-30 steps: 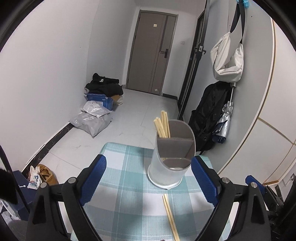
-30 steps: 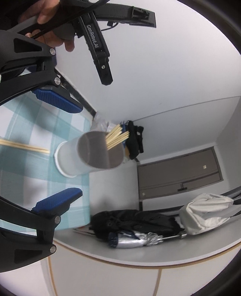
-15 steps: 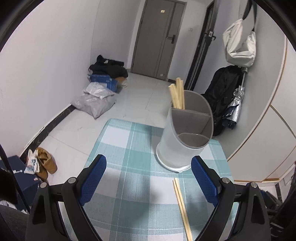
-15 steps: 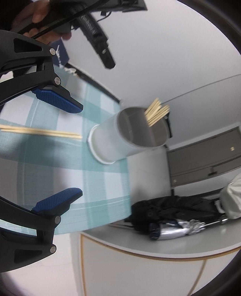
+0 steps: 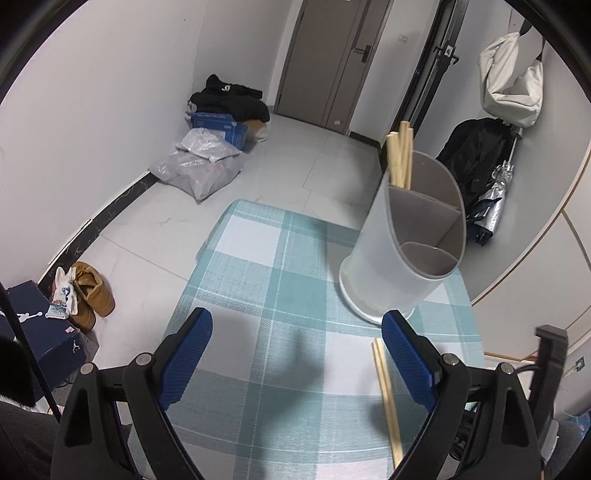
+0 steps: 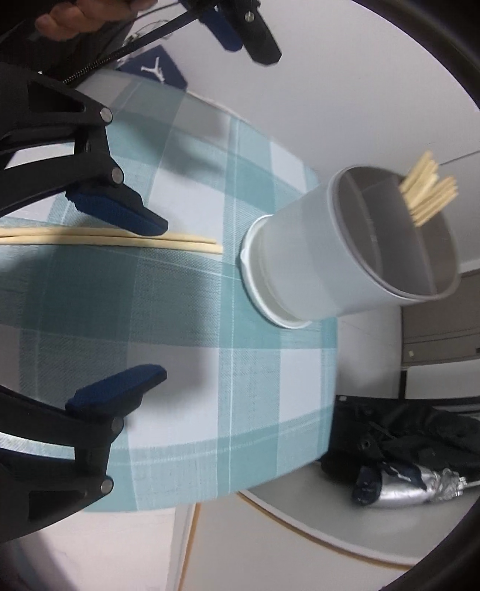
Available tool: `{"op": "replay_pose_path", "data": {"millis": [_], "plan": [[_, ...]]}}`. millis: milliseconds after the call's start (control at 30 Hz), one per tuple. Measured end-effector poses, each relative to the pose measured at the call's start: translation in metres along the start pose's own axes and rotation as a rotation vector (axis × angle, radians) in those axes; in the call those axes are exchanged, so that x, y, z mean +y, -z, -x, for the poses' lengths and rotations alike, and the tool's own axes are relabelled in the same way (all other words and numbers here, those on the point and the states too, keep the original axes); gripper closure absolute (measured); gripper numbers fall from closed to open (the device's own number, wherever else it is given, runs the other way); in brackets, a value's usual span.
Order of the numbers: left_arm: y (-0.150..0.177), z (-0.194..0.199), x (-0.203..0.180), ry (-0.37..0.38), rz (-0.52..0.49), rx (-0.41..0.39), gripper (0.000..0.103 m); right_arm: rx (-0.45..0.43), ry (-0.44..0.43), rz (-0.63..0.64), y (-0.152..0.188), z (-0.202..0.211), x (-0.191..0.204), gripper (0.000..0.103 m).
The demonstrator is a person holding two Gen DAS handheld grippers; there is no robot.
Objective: Organize utensils
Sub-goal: 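Withdraw both open grippers back toward the last two chopsticks on the cloth, then close the right gripper on one chopstick and lift it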
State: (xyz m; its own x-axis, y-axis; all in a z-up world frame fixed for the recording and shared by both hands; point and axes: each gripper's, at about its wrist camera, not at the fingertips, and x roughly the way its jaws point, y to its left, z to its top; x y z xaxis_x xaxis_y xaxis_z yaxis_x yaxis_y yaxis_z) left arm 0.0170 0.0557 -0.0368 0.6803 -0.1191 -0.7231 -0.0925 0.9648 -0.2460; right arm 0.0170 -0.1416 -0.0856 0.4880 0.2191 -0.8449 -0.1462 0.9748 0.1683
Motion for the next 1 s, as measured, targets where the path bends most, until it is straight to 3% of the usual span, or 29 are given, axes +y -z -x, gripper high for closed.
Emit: {"op": "replay_pose_path", "data": {"millis": [133,333,433,1000], "plan": [[-0.003,-0.004,0.007,-0.006,0.013,0.016,0.012,0.024,0.068,0.046,-0.005,-0.017,0.012,0.043],[-0.005,-0.007,0.017,-0.012,0.029,0.042,0.012,0.039,0.078,0.112,-0.011,-0.031,0.033,0.052],[-0.005,-0.008,0.022,-0.01,0.048,0.052,0.012,0.056,0.078,0.109,-0.015,-0.038,0.034,0.062],[-0.013,-0.002,0.039,0.084,0.148,0.024,0.012,0.094,0.08,0.218,-0.036,-0.06,0.053,0.068]]}}
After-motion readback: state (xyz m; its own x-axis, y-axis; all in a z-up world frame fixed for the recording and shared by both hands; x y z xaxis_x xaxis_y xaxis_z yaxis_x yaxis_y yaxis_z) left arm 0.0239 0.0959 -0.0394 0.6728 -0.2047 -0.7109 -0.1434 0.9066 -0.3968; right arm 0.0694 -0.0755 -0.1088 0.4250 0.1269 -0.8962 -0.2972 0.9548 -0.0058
